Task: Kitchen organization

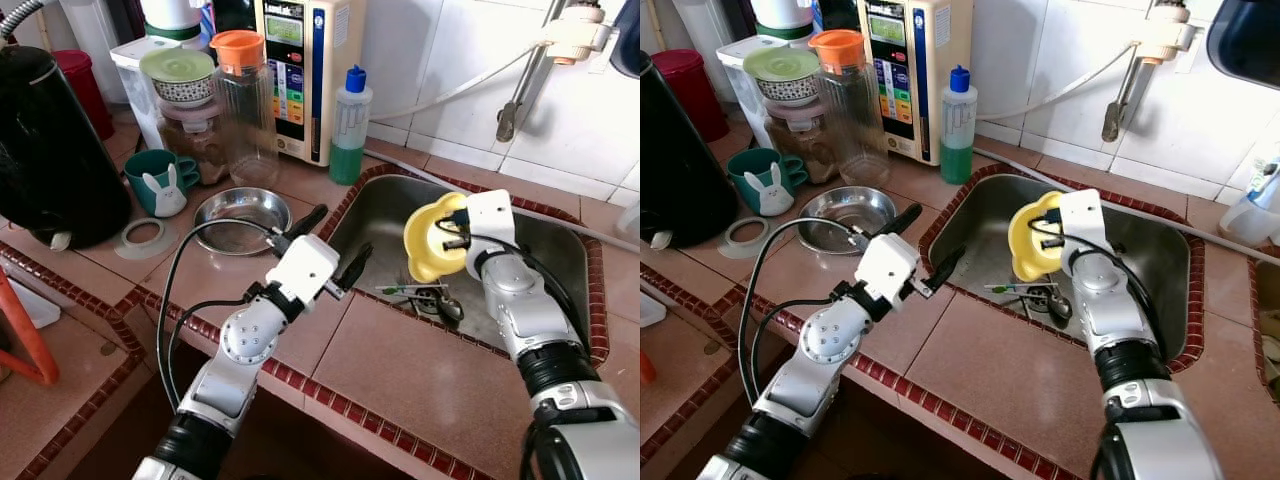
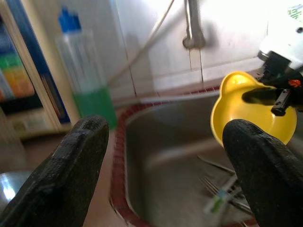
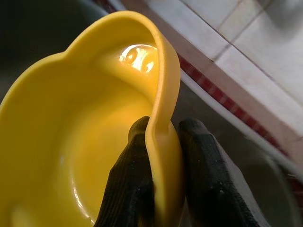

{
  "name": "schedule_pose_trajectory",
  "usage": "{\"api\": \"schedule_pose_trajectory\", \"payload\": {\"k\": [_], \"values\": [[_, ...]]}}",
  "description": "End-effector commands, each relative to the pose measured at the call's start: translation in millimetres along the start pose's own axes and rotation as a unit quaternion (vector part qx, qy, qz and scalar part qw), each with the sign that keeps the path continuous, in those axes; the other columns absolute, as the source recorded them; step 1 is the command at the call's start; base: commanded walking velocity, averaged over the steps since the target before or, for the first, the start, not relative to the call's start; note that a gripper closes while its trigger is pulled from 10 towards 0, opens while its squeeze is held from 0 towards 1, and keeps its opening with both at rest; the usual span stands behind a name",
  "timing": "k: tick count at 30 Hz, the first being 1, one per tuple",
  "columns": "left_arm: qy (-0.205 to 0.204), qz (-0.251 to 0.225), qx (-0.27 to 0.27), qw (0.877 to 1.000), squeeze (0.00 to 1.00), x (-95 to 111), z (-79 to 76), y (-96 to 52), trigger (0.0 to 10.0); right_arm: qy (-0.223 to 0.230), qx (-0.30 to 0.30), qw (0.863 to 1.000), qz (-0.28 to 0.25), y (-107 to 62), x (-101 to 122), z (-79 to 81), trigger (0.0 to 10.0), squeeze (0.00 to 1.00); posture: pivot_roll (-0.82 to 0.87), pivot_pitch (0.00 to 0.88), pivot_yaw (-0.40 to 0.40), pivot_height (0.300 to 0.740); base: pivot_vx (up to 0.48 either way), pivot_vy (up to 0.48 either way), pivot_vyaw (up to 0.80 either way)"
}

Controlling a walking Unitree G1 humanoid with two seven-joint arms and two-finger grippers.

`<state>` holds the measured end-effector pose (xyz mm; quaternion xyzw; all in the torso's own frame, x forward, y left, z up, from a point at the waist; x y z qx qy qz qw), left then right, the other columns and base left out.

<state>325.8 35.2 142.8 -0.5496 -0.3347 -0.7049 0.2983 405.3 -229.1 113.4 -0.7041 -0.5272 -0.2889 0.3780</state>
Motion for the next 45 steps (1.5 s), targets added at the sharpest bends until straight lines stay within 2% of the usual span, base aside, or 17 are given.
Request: {"api": "schedule_pose_trajectory", "payload": {"k": [1, 3, 6, 7, 8, 12, 21, 31, 40, 45], "values": [[-0.012, 0.006, -0.002, 1.000, 0.00, 3, 0.9, -0.6, 10.0, -0.023, -0.011, 1.000, -0.007, 3.0, 5, -7.3, 10.0, 0.00, 0.14, 0.032, 0.000, 0.740, 0.000, 0.000, 0.00], [-0.016, 0.011, 0.002, 1.000, 0.00, 5, 3.9, -1.6, 10.0, -0.046, -0.003, 0.999, 0.024, 3.7, -10, -8.3, 10.0, 0.00, 0.14, 0.033, 0.002, 0.740, 0.000, 0.000, 0.00], [-0.018, 0.015, 0.002, 1.000, 0.00, 4, 4.9, -1.6, 10.0, -0.048, 0.003, 0.998, 0.036, 3.4, -16, -7.6, 10.0, 0.00, 0.14, 0.033, 0.002, 0.740, 0.000, 0.000, 0.00], [-0.020, 0.017, 0.004, 1.000, 0.00, 5, 5.6, -1.4, 10.0, -0.051, 0.006, 0.998, 0.038, 3.4, -18, -7.3, 10.0, 0.07, 0.14, 0.033, 0.002, 0.740, 0.000, 0.000, 0.00], [-0.021, 0.020, 0.006, 1.000, 0.00, 5, 6.6, -1.3, 10.0, -0.051, 0.013, 0.998, 0.043, 3.3, -21, -5.4, 10.0, 1.00, 0.14, 0.032, 0.002, 0.740, 0.000, 0.000, 0.00], [-0.029, 0.028, 0.009, 0.999, 0.00, 5, 8.2, -0.7, 10.0, -0.050, 0.037, 0.997, 0.054, 2.0, -30, 3.4, 10.0, 1.00, 0.14, 0.030, -0.001, 0.740, 0.000, 0.000, 0.00], [-0.034, 0.039, 0.013, 0.999, 0.00, 4, 8.4, -1.1, 10.0, -0.038, 0.075, 0.995, 0.050, 0.6, -32, 22.1, 10.0, 1.00, 0.14, 0.026, 0.001, 0.740, 0.000, 0.000, 0.00], [-0.030, 0.068, 0.024, 0.997, 0.00, -6, 12.6, -2.2, 10.0, -0.015, 0.093, 0.995, 0.035, 1.6, -24, 23.1, 10.0, 1.00, 0.13, 0.021, 0.002, 0.740, 0.000, 0.000, 0.00], [-0.031, 0.074, 0.028, 0.996, 0.00, -7, 12.8, -0.3, 10.0, -0.007, 0.138, 0.989, 0.043, -1.3, -27, 36.1, 10.0, 1.00, 0.13, 0.015, 0.002, 0.740, 0.000, 0.000, 0.00], [-0.032, 0.076, 0.031, 0.996, 0.00, -7, 13.6, -0.3, 10.0, 0.019, 0.154, 0.986, 0.053, -2.0, -28, 40.0, 10.0, 1.00, 0.13, 0.012, 0.000, 0.740, 0.000, 0.000, 0.00]]}}
Point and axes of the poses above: a point about 5 cm out from each wrist's last joint towards the gripper, its own y axis pointing out of the wrist towards the gripper, its own x axis along the axis of the wrist's last joint, z = x × y, the point moved 4 cm from there along y, pointing out of the wrist towards the gripper, and after that the axes turned 2 degrees about -y, right-handed, at the moved point
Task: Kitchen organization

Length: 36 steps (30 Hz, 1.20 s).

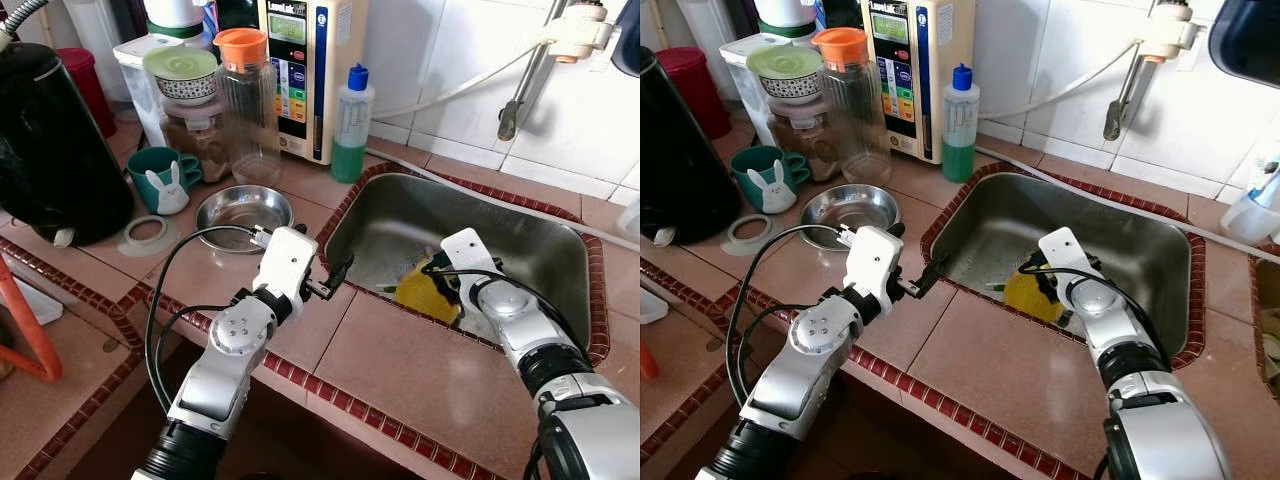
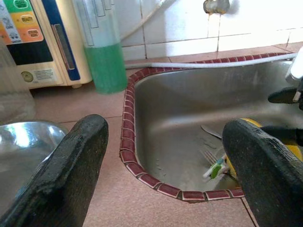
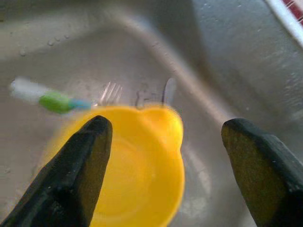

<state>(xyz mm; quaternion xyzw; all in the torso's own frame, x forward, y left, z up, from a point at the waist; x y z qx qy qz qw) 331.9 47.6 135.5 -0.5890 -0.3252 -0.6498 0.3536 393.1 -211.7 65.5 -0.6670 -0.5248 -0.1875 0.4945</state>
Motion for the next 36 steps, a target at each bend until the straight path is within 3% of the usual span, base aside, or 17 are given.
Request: {"api": "schedule_pose_trajectory", "payload": {"k": [1, 8, 13, 14, 16, 17, 18, 22, 26, 32, 33, 34, 35, 36], "values": [[0.005, 0.002, 0.002, 1.000, 0.00, 2, 1.8, 3.4, 10.0, 0.030, 0.015, 0.999, -0.009, 1.1, 9, 1.2, 10.0, 1.00, 0.13, 0.013, -0.001, 0.740, 0.000, 0.000, 0.00], [0.003, 0.003, 0.005, 1.000, 0.00, 2, 1.4, 3.7, 10.0, 0.034, 0.014, 0.999, -0.024, 1.1, 17, -0.3, 10.0, 1.00, 0.13, 0.013, -0.001, 0.740, 0.000, 0.000, 0.00], [0.029, 0.009, 0.071, 0.997, 0.00, 2, 23.2, 1.3, 10.0, 0.062, -0.001, 0.994, -0.088, -3.8, 42, -8.3, 10.0, 1.00, 0.13, 0.016, 0.000, 0.740, 0.000, 0.000, 0.00], [0.046, 0.024, 0.099, 0.994, 0.00, -1, 36.6, 0.2, 10.0, 0.082, -0.002, 0.987, -0.138, -10.8, 61, -11.0, 10.0, 1.00, 0.13, 0.018, 0.002, 0.740, 0.000, 0.000, 0.00], [0.059, 0.039, 0.123, 0.990, 0.00, -4, 49.6, -0.7, 10.0, 0.097, 0.009, 0.978, -0.183, -20.7, 78, -9.4, 10.0, 1.00, 0.13, 0.020, 0.004, 0.740, 0.000, 0.000, 0.00], [0.070, 0.055, 0.140, 0.986, 0.00, -6, 59.7, -1.2, 10.0, 0.105, 0.021, 0.972, -0.207, -29.2, 88, -6.3, 10.0, 0.53, 0.13, 0.020, 0.006, 0.740, 0.000, 0.000, 0.00], [0.071, 0.064, 0.144, 0.985, 0.00, -8, 63.6, -1.0, 10.0, 0.107, 0.027, 0.970, -0.217, -34.0, 92, -4.6, 10.0, 0.00, 0.13, 0.019, 0.006, 0.740, 0.000, 0.000, 0.00], [0.084, 0.105, 0.151, 0.979, 0.00, -20, 72.8, -1.5, 10.0, 0.110, 0.046, 0.964, -0.237, -49.2, 102, 3.2, 10.0, 0.00, 0.12, 0.019, 0.009, 0.740, 0.000, 0.000, 0.00], [0.084, 0.171, 0.131, 0.973, 0.00, -46, 75.5, -4.2, 10.0, 0.111, 0.116, 0.948, -0.276, -74.4, 121, 28.7, 10.0, 0.00, 0.11, 0.018, 0.017, 0.740, 0.000, 0.000, 0.00], [0.068, 0.193, 0.119, 0.972, 0.00, -57, 74.9, -4.2, 10.0, 0.092, 0.139, 0.946, -0.277, -81.2, 121, 40.9, 10.0, 0.00, 0.11, 0.015, 0.020, 0.740, 0.000, 0.000, 0.00], [0.063, 0.197, 0.119, 0.971, 0.00, -59, 75.0, -4.2, 9.6, 0.091, 0.139, 0.947, -0.274, -81.7, 121, 41.5, 10.0, 0.00, 0.11, 0.014, 0.019, 0.740, 0.000, 0.000, 0.00], [0.063, 0.205, 0.111, 0.970, 0.00, -63, 74.2, -3.8, 3.1, 0.095, 0.140, 0.947, -0.273, -83.4, 121, 42.2, 10.0, 0.00, 0.11, 0.013, 0.019, 0.740, 0.000, 0.000, 0.00], [0.060, 0.207, 0.114, 0.970, 0.00, -64, 75.6, -3.7, 0.0, 0.099, 0.141, 0.947, -0.272, -84.9, 122, 42.5, 10.0, 0.00, 0.11, 0.013, 0.020, 0.740, 0.000, 0.000, 0.00], [0.058, 0.208, 0.117, 0.969, 0.00, -65, 77.2, -3.3, 0.0, 0.101, 0.142, 0.947, -0.270, -86.5, 122, 42.7, 10.0, 0.00, 0.10, 0.013, 0.021, 0.740, 0.000, 0.000, 0.00]]}}
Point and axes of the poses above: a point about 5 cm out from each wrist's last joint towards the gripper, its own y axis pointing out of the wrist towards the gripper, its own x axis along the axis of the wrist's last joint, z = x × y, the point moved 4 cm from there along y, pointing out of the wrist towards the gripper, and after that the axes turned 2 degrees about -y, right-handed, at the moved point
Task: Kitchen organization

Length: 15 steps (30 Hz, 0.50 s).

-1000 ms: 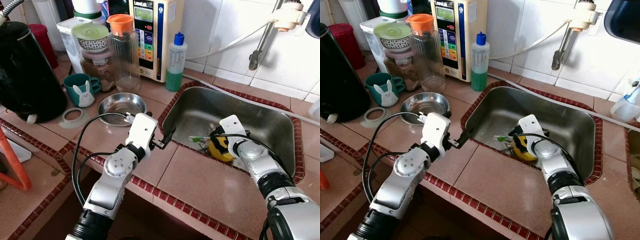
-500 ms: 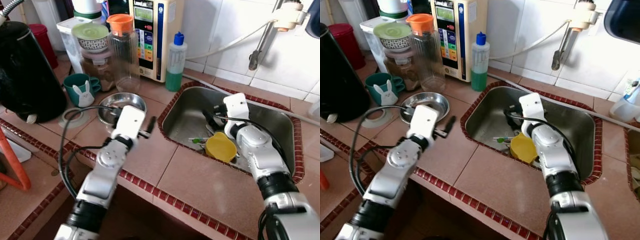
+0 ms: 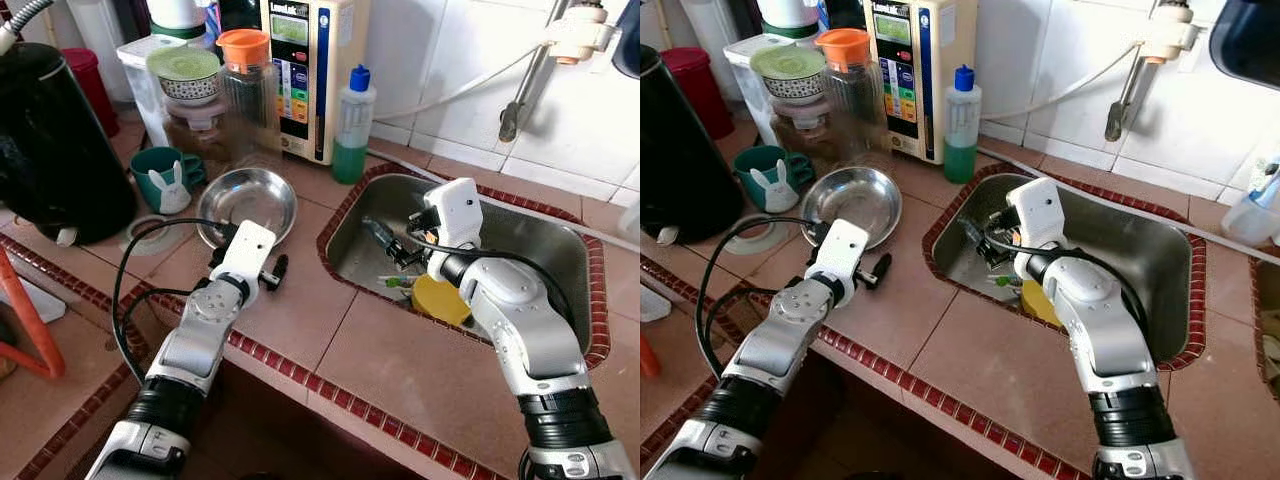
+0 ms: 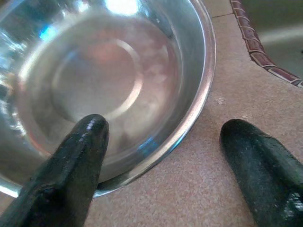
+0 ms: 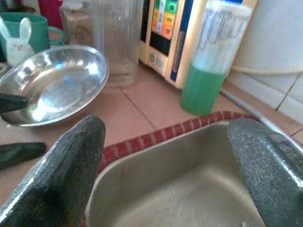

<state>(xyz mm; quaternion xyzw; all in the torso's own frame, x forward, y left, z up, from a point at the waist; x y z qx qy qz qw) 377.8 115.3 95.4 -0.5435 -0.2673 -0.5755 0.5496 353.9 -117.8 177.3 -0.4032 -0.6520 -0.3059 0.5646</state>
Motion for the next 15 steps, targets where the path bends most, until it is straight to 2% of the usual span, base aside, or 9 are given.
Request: {"api": "schedule_pose_trajectory", "payload": {"k": [1, 6, 7, 8, 9, 11, 12, 14, 15], "values": [[-0.008, 0.037, -0.002, 0.999, 0.00, -18.1, -1.3, 1.1, 0.0, 0.001, 0.004, 1.000, 0.001, -2.5, 3.9, 2.8, 10.0, 0.00, 0.10, 0.013, 0.021, 0.740, 0.000, 0.000, 0.00], [-0.001, 0.035, -0.009, 0.999, 0.00, -15.2, -0.7, 3.7, 0.1, 0.001, 0.001, 1.000, 0.006, -5.5, 4.7, 1.4, 10.0, 0.00, 0.10, 0.014, 0.019, 0.740, 0.000, 0.000, 0.00], [0.003, 0.032, -0.008, 0.999, 0.00, -14.2, -0.2, 4.0, 3.1, 0.000, 0.001, 1.000, 0.006, -5.6, 4.7, 1.4, 10.0, 0.00, 0.10, 0.014, 0.019, 0.740, 0.000, 0.000, 0.00], [0.005, 0.031, -0.008, 0.999, 0.00, -13.5, -0.1, 4.3, 4.3, 0.000, 0.001, 1.000, 0.006, -5.6, 4.8, 1.5, 10.0, 0.00, 0.10, 0.014, 0.018, 0.740, 0.000, 0.000, 0.00], [0.007, 0.030, -0.008, 1.000, 0.00, -13.1, 0.0, 4.7, 4.9, 0.000, 0.001, 1.000, 0.007, -5.9, 4.9, 1.6, 10.0, 0.00, 0.10, 0.014, 0.018, 0.740, 0.000, 0.000, 0.00], [0.007, 0.030, -0.009, 0.999, 0.00, -13.0, -0.2, 5.2, 4.9, -0.002, 0.001, 1.000, 0.008, -6.0, 4.8, 2.1, 10.0, 0.00, 0.10, 0.014, 0.018, 0.740, 0.000, 0.000, 0.00], [0.013, 0.029, -0.010, 0.999, 0.00, -12.5, 0.0, 5.4, 9.0, -0.002, 0.001, 1.000, 0.010, -6.1, 4.7, 2.4, 10.0, 0.00, 0.10, 0.014, 0.018, 0.740, 0.000, 0.000, 0.00], [0.022, 0.025, -0.012, 0.999, 0.00, -10.8, 0.6, 5.8, 9.4, -0.002, 0.001, 1.000, 0.011, -6.4, 5.0, 2.6, 10.0, 0.00, 0.10, 0.015, 0.018, 0.740, 0.000, 0.000, 0.00], [0.029, 0.023, -0.014, 0.999, 0.00, -9.4, 1.3, 6.1, 10.0, -0.001, 0.000, 1.000, 0.011, -6.6, 5.1, 2.8, 10.0, 0.00, 0.10, 0.016, 0.018, 0.740, 0.000, 0.000, 0.00]]}}
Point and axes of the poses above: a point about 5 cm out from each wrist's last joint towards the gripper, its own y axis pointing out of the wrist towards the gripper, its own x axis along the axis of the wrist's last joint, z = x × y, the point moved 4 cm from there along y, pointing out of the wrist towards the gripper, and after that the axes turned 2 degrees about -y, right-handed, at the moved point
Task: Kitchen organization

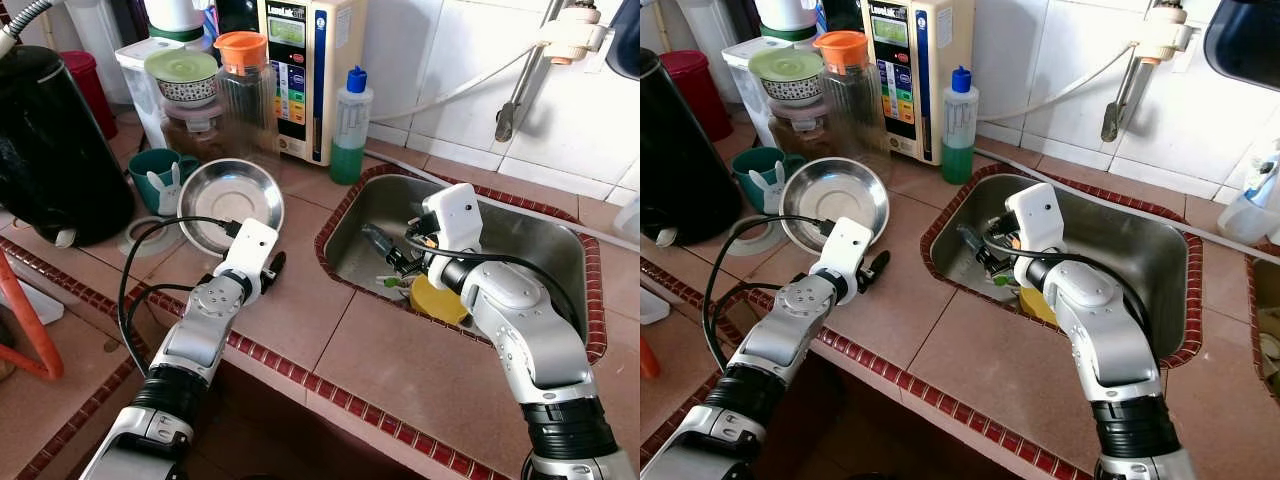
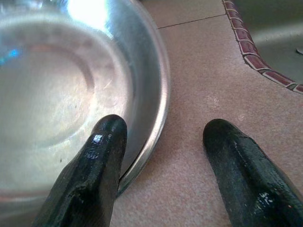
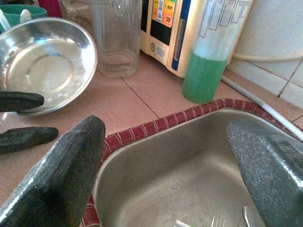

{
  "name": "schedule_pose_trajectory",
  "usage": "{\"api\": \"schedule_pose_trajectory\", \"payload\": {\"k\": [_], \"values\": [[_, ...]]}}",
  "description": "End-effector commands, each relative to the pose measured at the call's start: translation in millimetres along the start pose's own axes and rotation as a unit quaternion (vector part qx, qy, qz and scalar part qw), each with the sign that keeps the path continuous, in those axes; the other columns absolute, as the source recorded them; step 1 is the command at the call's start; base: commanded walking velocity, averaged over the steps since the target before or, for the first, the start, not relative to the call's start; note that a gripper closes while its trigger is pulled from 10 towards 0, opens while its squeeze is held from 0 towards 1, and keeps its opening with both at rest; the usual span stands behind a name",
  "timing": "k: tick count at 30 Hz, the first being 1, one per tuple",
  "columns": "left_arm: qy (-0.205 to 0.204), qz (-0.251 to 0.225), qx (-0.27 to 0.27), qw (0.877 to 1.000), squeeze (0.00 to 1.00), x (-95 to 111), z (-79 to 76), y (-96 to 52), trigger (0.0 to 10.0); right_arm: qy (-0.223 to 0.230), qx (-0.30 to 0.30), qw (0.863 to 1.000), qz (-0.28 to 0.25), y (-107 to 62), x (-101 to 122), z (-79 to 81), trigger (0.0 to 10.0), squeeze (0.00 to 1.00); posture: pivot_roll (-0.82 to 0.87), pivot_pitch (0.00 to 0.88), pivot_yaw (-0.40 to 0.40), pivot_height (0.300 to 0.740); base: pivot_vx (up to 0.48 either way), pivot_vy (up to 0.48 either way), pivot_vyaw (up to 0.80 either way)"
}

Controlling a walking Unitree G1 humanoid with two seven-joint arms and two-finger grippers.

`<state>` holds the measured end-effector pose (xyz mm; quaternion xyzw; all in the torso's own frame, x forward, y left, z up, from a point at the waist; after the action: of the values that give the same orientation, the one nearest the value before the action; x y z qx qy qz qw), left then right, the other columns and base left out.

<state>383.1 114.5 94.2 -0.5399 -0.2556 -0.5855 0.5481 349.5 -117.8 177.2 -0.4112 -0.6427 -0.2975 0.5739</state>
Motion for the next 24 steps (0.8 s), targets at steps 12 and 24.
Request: {"api": "schedule_pose_trajectory", "payload": {"k": [12, 24], "values": [[0.046, 0.001, -0.010, 0.999, 0.00, 9, 9.9, 2.4, 10.0, -0.006, -0.003, 1.000, -0.006, -2.4, 6, 0.8, 10.0, 0.00, 0.10, 0.015, 0.019, 0.740, 0.000, 0.000, 0.00], [0.045, -0.033, -0.039, 0.998, 1.00, 36, 16.7, 2.3, 10.0, -0.007, -0.004, 1.000, -0.008, -1.8, 7, 0.6, 10.0, 0.00, 0.11, 0.008, 0.021, 0.740, 0.000, 0.000, 0.00]]}}
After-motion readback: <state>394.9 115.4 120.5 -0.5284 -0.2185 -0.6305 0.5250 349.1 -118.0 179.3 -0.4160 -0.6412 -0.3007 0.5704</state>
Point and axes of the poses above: a point about 5 cm out from each wrist's last joint towards the gripper, its own y axis pointing out of the wrist towards the gripper, its own x axis along the axis of the wrist's last joint, z = x × y, the point moved 4 cm from there along y, pointing out of the wrist towards the gripper, and after that the axes turned 2 degrees about -y, right-handed, at the moved point
